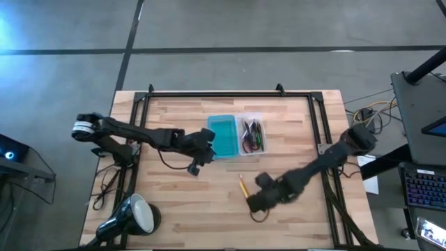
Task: Pick & place school supplies into a supply box
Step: Put the orange pencil into the blue supply box
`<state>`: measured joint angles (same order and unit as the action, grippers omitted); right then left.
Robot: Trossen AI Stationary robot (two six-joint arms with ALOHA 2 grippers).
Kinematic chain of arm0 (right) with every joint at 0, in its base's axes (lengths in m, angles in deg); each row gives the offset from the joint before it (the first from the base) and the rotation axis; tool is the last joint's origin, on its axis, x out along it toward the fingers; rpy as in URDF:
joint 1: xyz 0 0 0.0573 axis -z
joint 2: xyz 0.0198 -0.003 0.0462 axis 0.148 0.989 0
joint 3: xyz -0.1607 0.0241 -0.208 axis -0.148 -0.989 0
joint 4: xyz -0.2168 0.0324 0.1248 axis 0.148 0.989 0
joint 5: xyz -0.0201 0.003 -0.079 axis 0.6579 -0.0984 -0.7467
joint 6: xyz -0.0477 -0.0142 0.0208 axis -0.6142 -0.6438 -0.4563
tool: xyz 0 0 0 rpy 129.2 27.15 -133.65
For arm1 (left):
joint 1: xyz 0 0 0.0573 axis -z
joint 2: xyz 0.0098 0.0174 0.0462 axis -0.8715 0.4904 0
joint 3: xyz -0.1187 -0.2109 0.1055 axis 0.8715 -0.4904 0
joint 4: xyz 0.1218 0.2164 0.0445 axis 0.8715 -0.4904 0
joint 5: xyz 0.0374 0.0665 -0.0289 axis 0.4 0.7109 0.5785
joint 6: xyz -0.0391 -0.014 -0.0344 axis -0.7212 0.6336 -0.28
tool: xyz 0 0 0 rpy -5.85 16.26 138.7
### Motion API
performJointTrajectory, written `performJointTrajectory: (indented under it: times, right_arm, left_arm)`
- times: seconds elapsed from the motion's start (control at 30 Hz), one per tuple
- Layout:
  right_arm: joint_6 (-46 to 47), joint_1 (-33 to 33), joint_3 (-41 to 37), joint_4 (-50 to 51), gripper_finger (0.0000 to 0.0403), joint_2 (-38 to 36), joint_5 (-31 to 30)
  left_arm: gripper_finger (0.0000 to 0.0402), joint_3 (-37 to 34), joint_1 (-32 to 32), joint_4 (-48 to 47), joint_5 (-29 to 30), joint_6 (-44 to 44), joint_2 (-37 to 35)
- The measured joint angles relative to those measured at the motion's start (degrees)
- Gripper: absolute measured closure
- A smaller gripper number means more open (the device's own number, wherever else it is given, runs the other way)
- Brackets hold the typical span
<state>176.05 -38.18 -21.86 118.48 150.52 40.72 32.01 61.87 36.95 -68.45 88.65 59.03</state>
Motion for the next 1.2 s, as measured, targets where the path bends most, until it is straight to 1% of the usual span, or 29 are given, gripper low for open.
performJointTrajectory:
  times: [0.07,0.17,0.27,0.4,0.63,0.73,0.9,1.07,1.2]
  right_arm:
    - [8.05,-2.77,0.27,-0.76,0.0394,0.0,-0.39]
    - [15.6,-6.04,0.67,-4.96,0.0394,1.08,-0.89]
    - [19.68,-8.2,1.08,-7.75,0.0394,3.22,-1.07]
    - [22.97,-9.79,2.71,-7.86,0.0394,7.4,-1.13]
    - [23.19,-10.23,6.37,-8.39,0.0394,12.67,-1.21]
    - [23.52,-10.23,6.99,-8.1,0.0394,14.43,-1.74]
    - [25.75,-10.25,7.49,-5.89,0.0394,15.32,-2.4]
    - [26.18,-10.12,7.11,2.15,0.0394,13.86,-3.64]
    - [28.76,-10.09,6.41,9.48,0.0394,12.29,-5.43]
  left_arm:
    - [0.029,-0.04,0.0,0.71,-1.64,0.92,0.64]
    - [0.029,-0.03,0.02,3.63,-3.51,2.47,2.1]
    - [0.029,0.73,0.02,6.75,-5.33,4.74,4.1]
    - [0.029,3.62,0.02,8.67,-5.53,7.56,7.2]
    - [0.029,7.44,0.0,7.75,-5.69,7.59,10.8]
    - [0.029,7.8,-0.02,7.47,-5.62,7.59,11.71]
    - [0.029,7.87,-0.02,7.69,-5.58,7.58,11.78]
    - [0.029,7.89,-0.13,7.75,-5.53,7.35,11.78]
    - [0.029,7.89,-0.26,8.07,-5.53,7.31,11.78]
